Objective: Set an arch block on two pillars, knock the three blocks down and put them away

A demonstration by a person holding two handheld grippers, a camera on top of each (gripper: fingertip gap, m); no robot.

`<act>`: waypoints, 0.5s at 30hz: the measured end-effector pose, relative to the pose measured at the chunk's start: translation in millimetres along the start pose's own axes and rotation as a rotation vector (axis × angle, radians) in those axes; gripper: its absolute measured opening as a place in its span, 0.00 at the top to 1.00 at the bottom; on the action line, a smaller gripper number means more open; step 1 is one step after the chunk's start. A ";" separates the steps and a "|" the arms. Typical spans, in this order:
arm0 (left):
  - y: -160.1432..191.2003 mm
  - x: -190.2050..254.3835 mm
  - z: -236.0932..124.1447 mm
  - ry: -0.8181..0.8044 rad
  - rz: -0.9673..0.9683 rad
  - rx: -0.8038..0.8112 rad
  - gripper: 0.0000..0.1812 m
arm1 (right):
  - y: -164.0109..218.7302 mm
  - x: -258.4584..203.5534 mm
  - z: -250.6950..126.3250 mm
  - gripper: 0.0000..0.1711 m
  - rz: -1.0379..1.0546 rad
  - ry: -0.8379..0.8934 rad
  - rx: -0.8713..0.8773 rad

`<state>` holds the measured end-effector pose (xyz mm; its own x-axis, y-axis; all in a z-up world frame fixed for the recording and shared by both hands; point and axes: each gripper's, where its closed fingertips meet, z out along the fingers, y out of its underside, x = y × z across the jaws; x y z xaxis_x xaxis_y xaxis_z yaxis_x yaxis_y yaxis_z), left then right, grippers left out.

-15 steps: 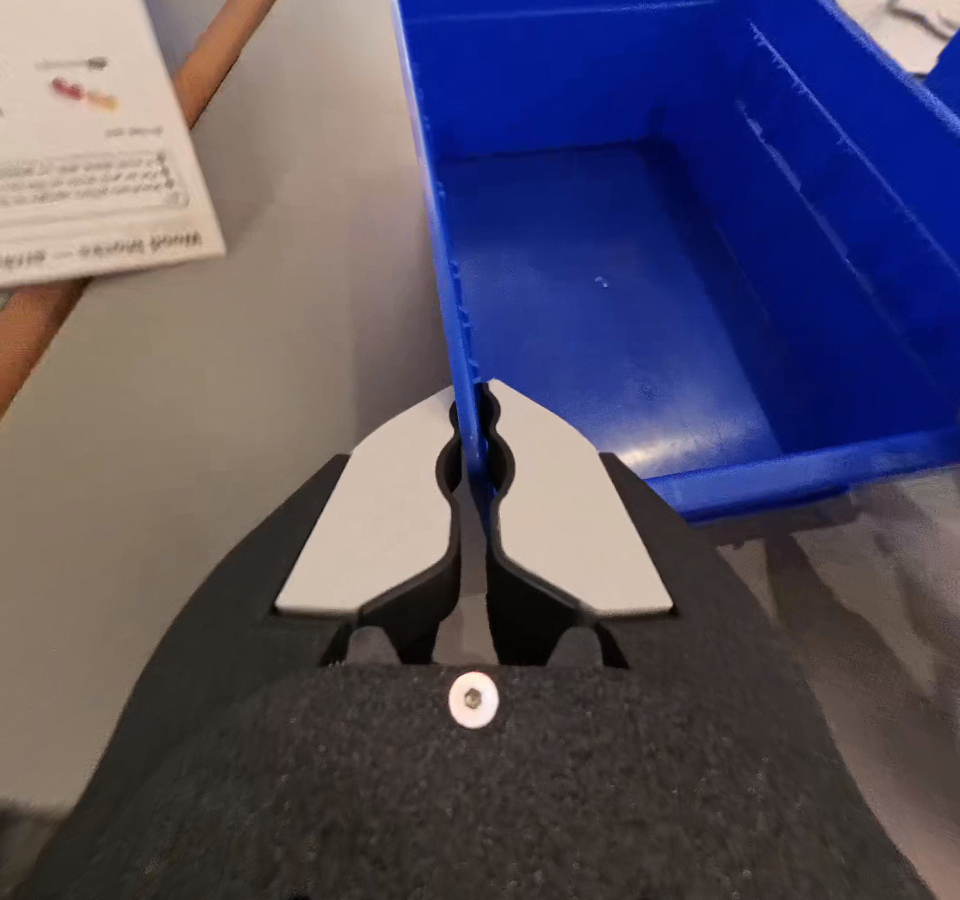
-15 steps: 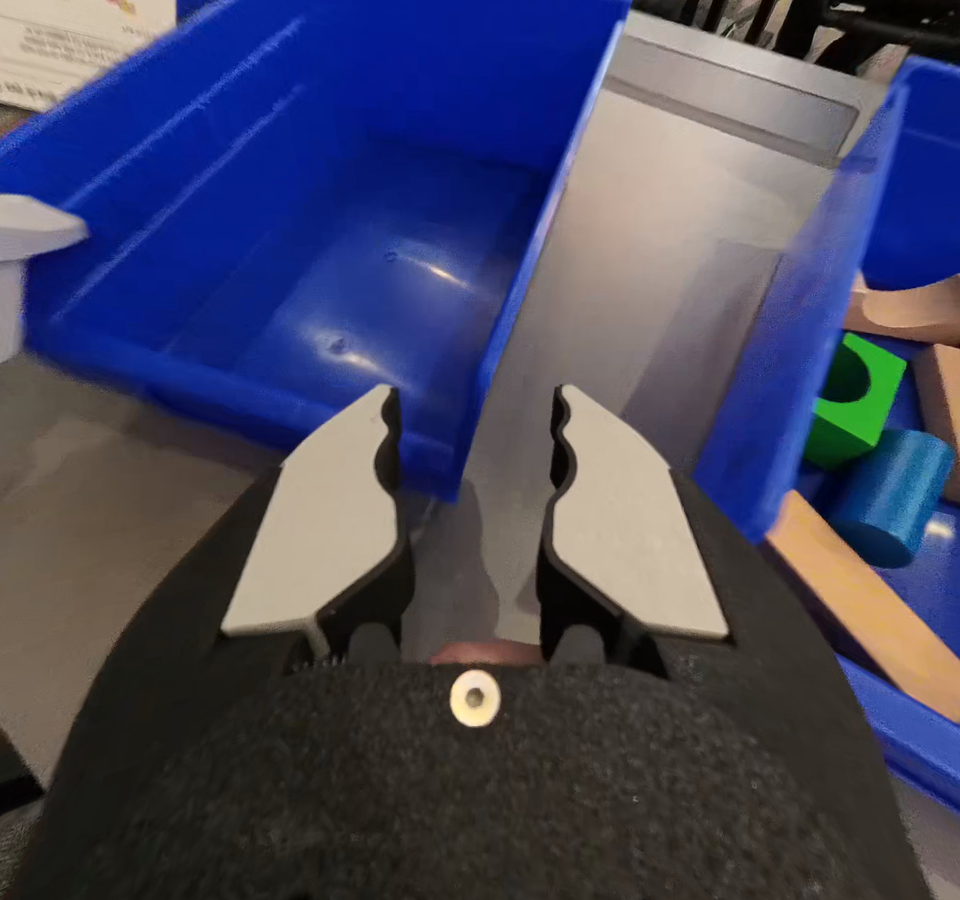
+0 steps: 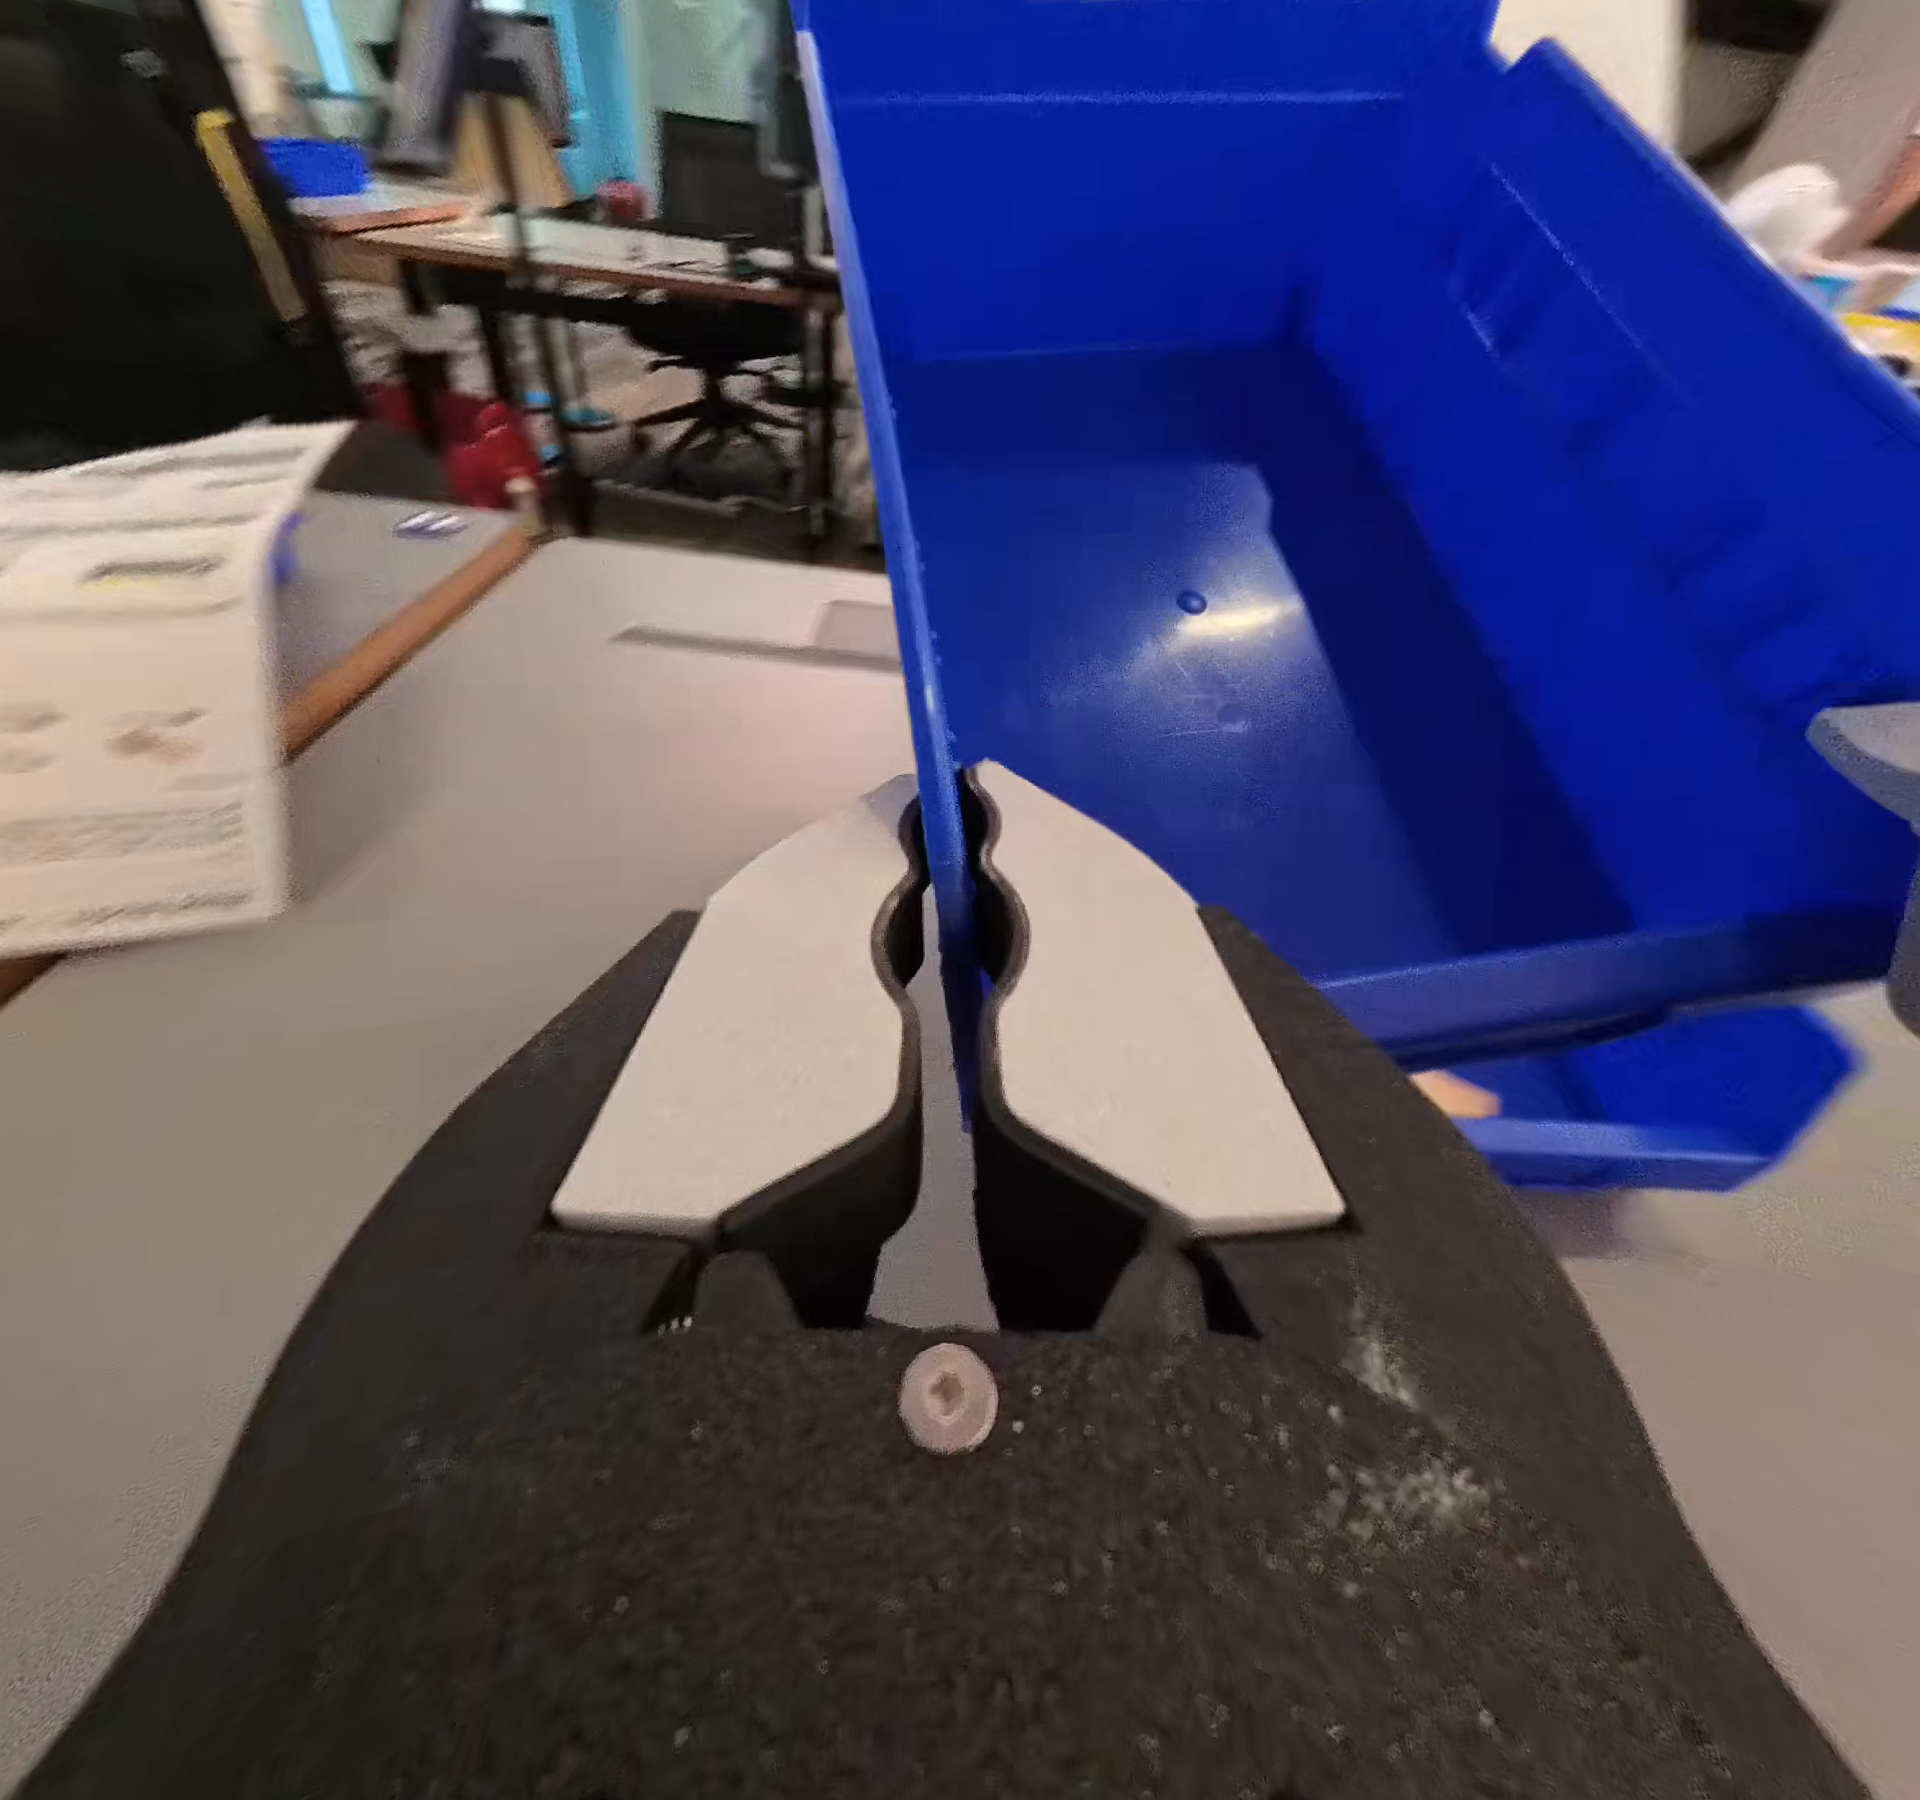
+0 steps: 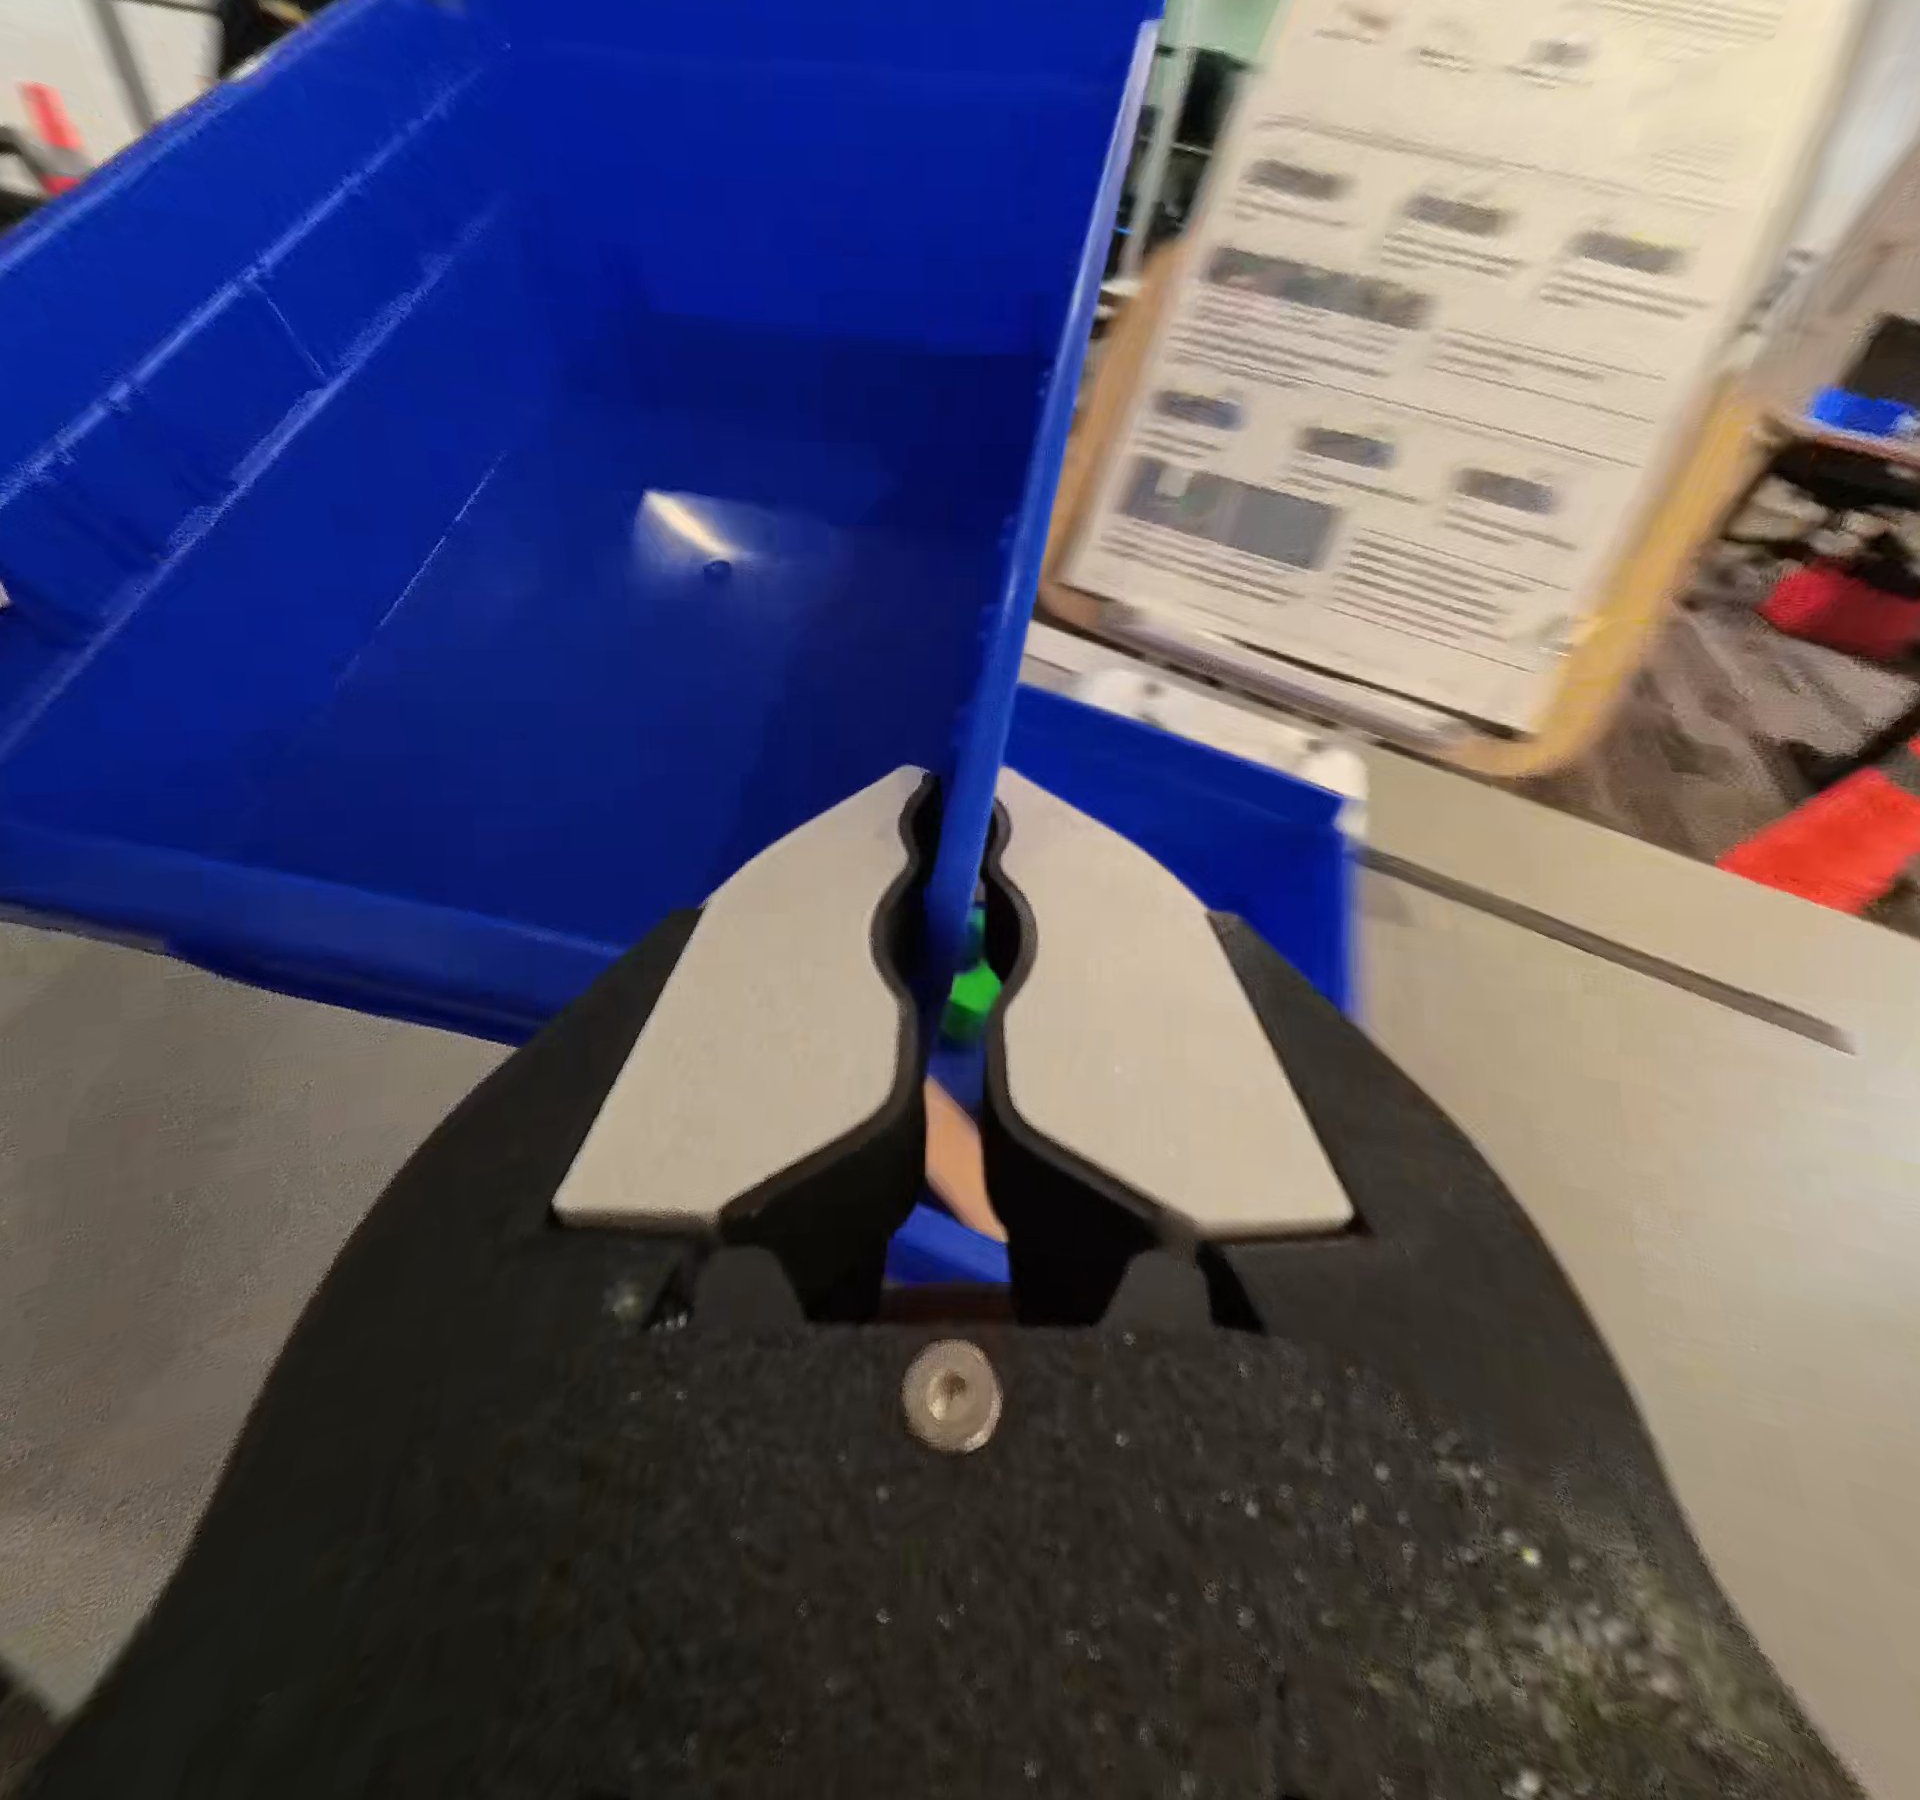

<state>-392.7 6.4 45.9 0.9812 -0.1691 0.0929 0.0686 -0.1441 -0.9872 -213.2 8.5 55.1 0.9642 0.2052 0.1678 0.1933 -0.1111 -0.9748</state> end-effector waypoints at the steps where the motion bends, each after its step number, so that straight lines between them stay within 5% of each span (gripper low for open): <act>1: -4.8 39.8 13.5 0.039 0.020 -0.015 0.98 | 2.6 40.5 -7.5 0.97 0.012 0.042 -0.019; 5: 13.9 213.8 60.4 0.192 0.032 -0.110 0.98 | 58.3 208.9 -45.1 0.97 0.088 0.168 -0.160; 9: 75.6 359.2 90.4 0.254 0.126 -0.212 0.97 | 155.6 344.0 -81.3 0.95 0.049 0.300 -0.357; 15: 171.3 423.1 129.2 0.283 0.193 -0.362 0.98 | 259.4 400.7 -82.6 0.97 0.288 0.235 -0.367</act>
<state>57.6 36.1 -100.7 0.8789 -0.4769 -0.0056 -0.2252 -0.4046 -0.8863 238.4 -18.4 -118.4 0.9943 -0.1026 -0.0303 -0.0755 -0.4727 -0.8780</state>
